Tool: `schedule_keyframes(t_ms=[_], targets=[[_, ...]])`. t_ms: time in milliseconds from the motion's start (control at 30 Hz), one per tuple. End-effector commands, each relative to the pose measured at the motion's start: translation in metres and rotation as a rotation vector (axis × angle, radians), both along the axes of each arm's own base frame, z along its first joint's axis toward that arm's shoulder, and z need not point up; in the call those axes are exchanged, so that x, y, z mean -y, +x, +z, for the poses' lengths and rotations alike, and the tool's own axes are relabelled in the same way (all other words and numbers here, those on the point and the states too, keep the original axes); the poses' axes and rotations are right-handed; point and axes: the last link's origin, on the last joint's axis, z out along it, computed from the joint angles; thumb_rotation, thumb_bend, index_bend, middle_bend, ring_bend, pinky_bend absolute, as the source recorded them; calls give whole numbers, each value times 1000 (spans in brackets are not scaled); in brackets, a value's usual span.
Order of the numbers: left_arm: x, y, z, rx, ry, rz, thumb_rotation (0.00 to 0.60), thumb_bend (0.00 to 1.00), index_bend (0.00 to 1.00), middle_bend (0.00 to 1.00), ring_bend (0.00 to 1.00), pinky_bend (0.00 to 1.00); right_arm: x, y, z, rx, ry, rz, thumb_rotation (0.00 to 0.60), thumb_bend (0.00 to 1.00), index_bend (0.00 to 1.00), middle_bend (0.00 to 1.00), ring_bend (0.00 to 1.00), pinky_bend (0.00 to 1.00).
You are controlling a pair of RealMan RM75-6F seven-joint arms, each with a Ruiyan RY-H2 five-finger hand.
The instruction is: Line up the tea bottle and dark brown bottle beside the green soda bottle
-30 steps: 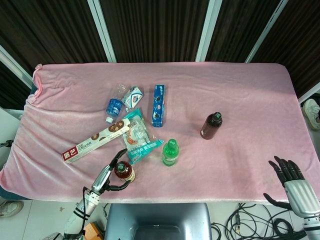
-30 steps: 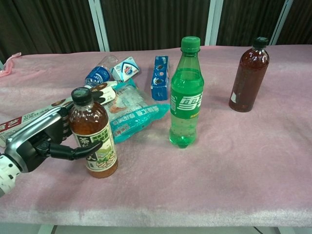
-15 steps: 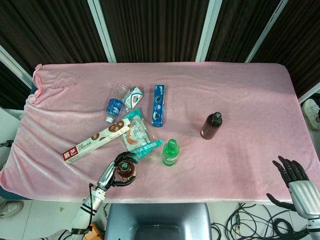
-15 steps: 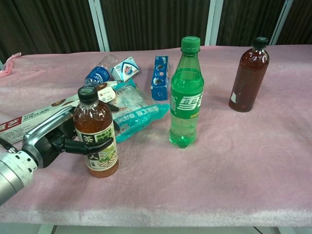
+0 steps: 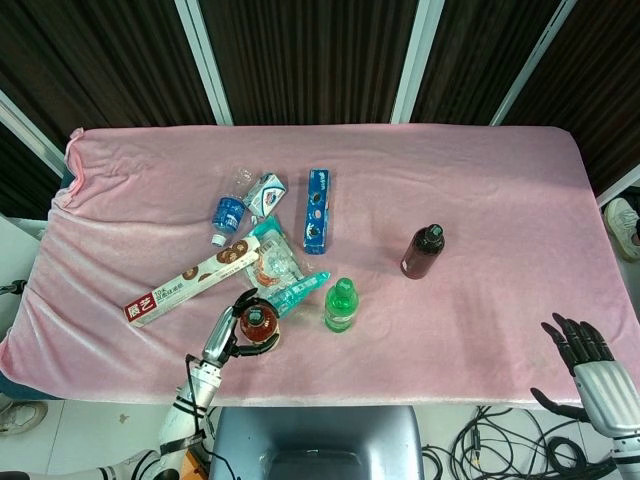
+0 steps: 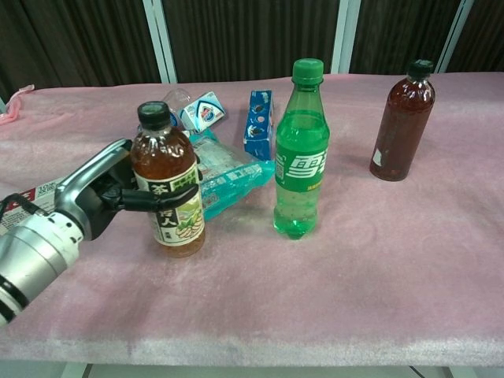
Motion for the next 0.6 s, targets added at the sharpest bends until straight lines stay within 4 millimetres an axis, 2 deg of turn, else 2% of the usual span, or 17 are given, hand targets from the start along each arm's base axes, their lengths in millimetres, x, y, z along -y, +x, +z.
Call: schedule_keyframes(t_ms=[33, 167, 233, 433, 600], targets=[[-3, 8, -3, 0, 0, -4, 600, 546, 804, 866, 466, 95, 0, 0, 0, 0, 0, -1, 600, 336, 0, 0, 0, 70], [-10, 27, -15, -10, 1, -21, 600, 542, 804, 861, 466, 94, 0, -1, 1, 4, 1, -5, 600, 336, 0, 0, 0, 70], [-19, 41, -26, -38, 20, -35, 600, 542, 804, 859, 465, 95, -2, -2, 3, 10, 8, -6, 600, 336, 0, 0, 0, 70], [-39, 48, -34, -50, 46, 8, 600, 542, 804, 857, 466, 95, -4, -4, 8, 25, 5, -5, 600, 336, 0, 0, 0, 70], [-48, 51, -40, -57, 45, 25, 600, 528, 804, 857, 465, 95, -6, -4, 9, 31, 4, -2, 600, 336, 0, 0, 0, 70]])
